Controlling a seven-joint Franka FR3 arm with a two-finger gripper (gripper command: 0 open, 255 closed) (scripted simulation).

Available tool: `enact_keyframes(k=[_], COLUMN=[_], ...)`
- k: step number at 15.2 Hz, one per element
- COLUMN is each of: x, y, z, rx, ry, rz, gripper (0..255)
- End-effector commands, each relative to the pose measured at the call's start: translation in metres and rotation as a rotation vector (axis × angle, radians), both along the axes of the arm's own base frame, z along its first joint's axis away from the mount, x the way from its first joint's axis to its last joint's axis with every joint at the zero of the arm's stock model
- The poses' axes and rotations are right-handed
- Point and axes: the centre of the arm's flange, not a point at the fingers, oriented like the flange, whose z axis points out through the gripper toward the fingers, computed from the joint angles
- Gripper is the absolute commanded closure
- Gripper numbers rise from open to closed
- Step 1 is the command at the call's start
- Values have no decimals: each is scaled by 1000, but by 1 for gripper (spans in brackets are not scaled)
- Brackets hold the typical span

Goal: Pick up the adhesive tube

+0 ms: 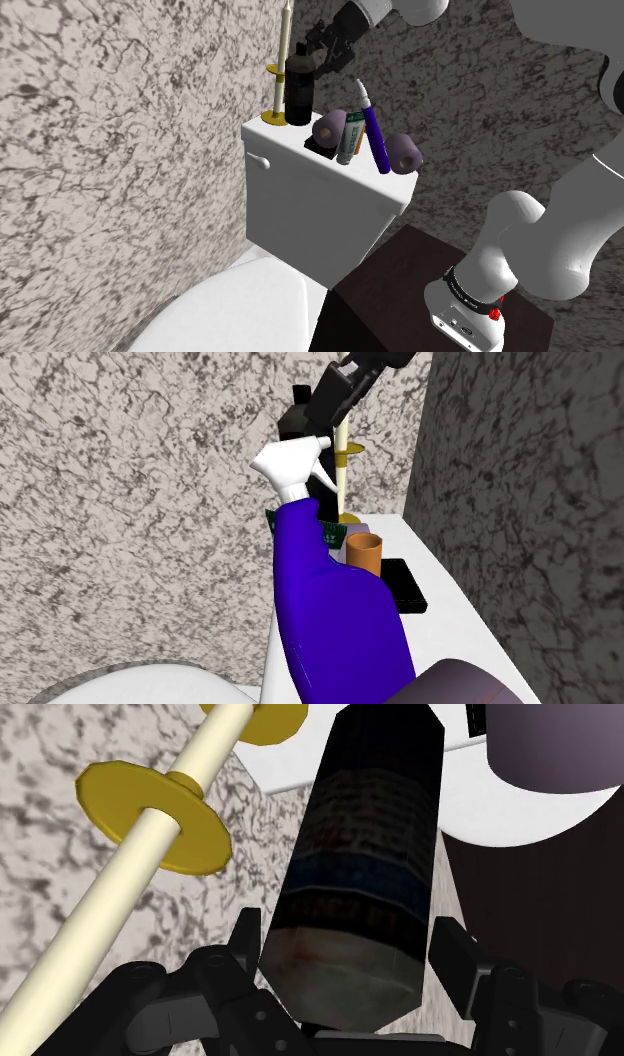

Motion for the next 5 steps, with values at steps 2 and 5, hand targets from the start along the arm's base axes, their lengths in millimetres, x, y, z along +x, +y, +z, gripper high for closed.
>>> enact_keyframes(k=[2,5], x=[-1,-1], y=[0,0], z=[16,22], rx=[0,0], ry=[-1,-1], rz=[0,0], gripper=[255,255])
